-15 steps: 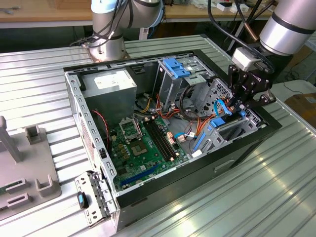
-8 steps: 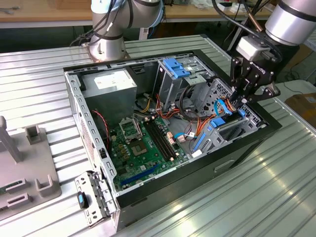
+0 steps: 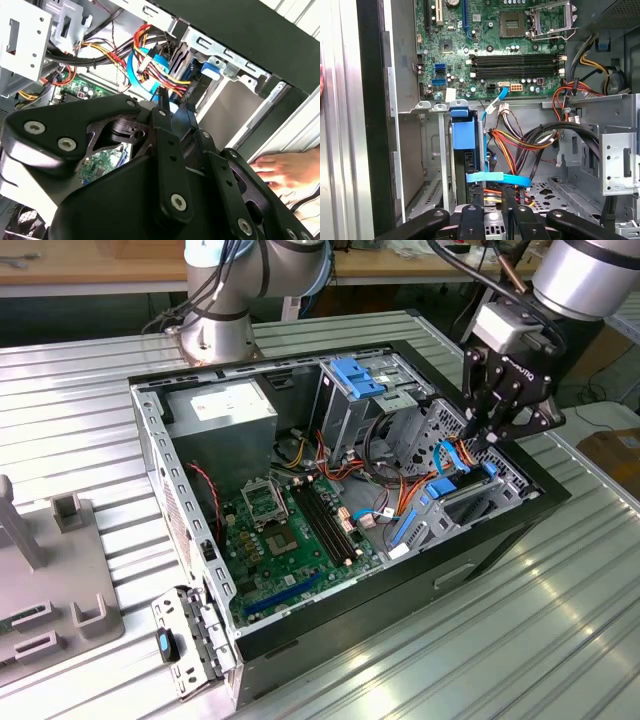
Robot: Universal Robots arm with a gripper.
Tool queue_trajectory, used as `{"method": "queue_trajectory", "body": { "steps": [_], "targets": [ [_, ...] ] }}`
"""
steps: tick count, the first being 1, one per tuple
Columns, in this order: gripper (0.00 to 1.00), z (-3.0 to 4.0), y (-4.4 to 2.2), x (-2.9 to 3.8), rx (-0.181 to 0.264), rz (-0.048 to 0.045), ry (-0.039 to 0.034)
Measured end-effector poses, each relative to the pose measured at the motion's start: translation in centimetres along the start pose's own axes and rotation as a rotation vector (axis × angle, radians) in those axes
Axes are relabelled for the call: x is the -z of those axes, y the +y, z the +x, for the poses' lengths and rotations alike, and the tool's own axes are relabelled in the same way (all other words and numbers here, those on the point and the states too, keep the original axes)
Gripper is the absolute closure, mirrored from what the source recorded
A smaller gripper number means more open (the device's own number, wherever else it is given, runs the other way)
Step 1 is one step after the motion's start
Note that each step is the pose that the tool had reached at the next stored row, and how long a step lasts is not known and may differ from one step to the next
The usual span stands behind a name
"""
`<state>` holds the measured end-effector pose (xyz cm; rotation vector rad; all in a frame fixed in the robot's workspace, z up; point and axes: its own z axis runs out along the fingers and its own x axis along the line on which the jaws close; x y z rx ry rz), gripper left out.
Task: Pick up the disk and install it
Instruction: 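Insert the second disk wire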
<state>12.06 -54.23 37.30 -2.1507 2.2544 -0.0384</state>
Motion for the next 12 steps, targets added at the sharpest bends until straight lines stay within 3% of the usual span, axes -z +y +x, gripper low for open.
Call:
{"method": "queue_trajectory", "body": {
  "steps": [5,12],
  "targets": [
    [0.71,0.02,1.21,0.04,0.000,0.0137,-0.0007],
    [0.71,0.02,1.29,0.05,0.000,0.0145,-0.0007]
  ]
}}
